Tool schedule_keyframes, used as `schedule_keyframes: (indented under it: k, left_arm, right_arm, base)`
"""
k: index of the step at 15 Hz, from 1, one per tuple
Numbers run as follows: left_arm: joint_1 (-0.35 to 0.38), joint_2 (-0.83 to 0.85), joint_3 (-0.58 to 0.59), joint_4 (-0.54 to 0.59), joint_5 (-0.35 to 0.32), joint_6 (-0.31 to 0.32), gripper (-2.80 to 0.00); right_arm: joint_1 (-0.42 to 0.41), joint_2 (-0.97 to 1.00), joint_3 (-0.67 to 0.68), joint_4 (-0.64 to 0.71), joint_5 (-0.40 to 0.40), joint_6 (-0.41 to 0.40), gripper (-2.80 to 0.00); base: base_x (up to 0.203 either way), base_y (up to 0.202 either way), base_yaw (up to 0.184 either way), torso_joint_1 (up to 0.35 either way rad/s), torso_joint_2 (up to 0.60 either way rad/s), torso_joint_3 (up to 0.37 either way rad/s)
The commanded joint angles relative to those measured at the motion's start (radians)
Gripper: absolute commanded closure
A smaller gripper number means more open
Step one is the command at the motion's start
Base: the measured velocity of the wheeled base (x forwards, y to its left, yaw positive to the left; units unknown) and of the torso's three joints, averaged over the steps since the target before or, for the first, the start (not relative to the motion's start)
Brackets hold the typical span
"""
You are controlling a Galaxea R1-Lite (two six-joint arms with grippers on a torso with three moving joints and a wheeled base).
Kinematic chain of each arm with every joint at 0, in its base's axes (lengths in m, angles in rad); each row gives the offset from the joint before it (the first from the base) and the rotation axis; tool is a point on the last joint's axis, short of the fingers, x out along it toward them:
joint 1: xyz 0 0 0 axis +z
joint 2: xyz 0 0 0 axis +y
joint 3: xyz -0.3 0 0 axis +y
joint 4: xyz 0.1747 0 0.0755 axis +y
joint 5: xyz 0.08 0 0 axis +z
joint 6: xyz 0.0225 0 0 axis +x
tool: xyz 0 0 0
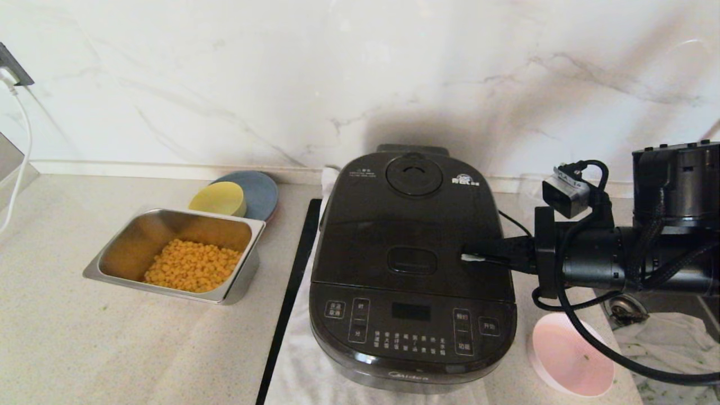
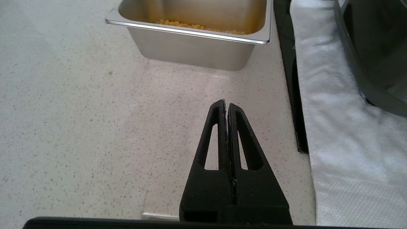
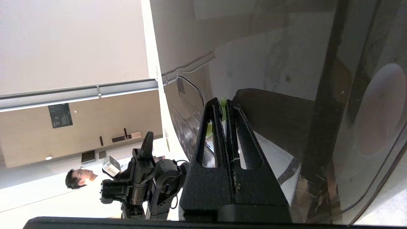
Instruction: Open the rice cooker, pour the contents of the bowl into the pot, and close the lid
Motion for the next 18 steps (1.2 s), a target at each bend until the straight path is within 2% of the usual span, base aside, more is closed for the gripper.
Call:
schedule_keyframes:
  k: [1, 4, 6, 8, 9, 11, 12, 15, 18]
  left_arm:
    - [0.0, -0.001, 0.008, 0.0, 0.0, 0.0, 0.0]
    - [0.0, -0.001, 0.008, 0.0, 0.0, 0.0, 0.0]
    - [0.0, -0.001, 0.008, 0.0, 0.0, 0.0, 0.0]
    - [0.0, -0.001, 0.008, 0.0, 0.0, 0.001, 0.0]
    - [0.0, -0.001, 0.008, 0.0, 0.0, 0.0, 0.0]
    - [0.0, -0.001, 0.008, 0.0, 0.0, 0.0, 0.0]
    - [0.0, -0.001, 0.008, 0.0, 0.0, 0.0, 0.0]
    - [0.0, -0.001, 0.008, 0.0, 0.0, 0.002, 0.0]
    - [0.0, -0.001, 0.008, 0.0, 0.0, 0.0, 0.0]
  right_arm:
    - [-0.003, -0.082, -0.01, -0.001, 0.002, 0.007, 0.0]
    - [-0.005, -0.24, -0.059, 0.047, -0.004, 0.009, 0.0]
    - [-0.002, -0.306, -0.176, 0.258, -0.006, -0.003, 0.0]
    - [0.002, -0.32, -0.313, 0.561, -0.034, -0.072, 0.0]
    - [0.014, -0.311, -0.381, 0.694, -0.095, -0.108, 0.0]
    - [0.108, -0.274, -0.493, 0.943, -0.274, -0.147, 0.0]
    - [0.156, -0.267, -0.509, 0.999, -0.306, -0.158, 0.0]
    - [0.278, -0.26, -0.467, 1.031, -0.321, -0.166, 0.0]
    - [0.343, -0.207, -0.423, 1.021, -0.321, -0.178, 0.0]
  base:
    - [0.0, 0.0, 0.0, 0.0, 0.0, 0.0]
    - [0.0, 0.0, 0.0, 0.0, 0.0, 0.0]
    - [0.0, 0.0, 0.0, 0.0, 0.0, 0.0]
    - [0.0, 0.0, 0.0, 0.0, 0.0, 0.0]
    - [0.0, 0.0, 0.0, 0.0, 0.0, 0.0]
    - [0.0, 0.0, 0.0, 0.0, 0.0, 0.0]
    - [0.0, 0.0, 0.0, 0.0, 0.0, 0.0]
    - [0.0, 0.0, 0.0, 0.0, 0.0, 0.0]
    - [0.0, 0.0, 0.0, 0.0, 0.0, 0.0]
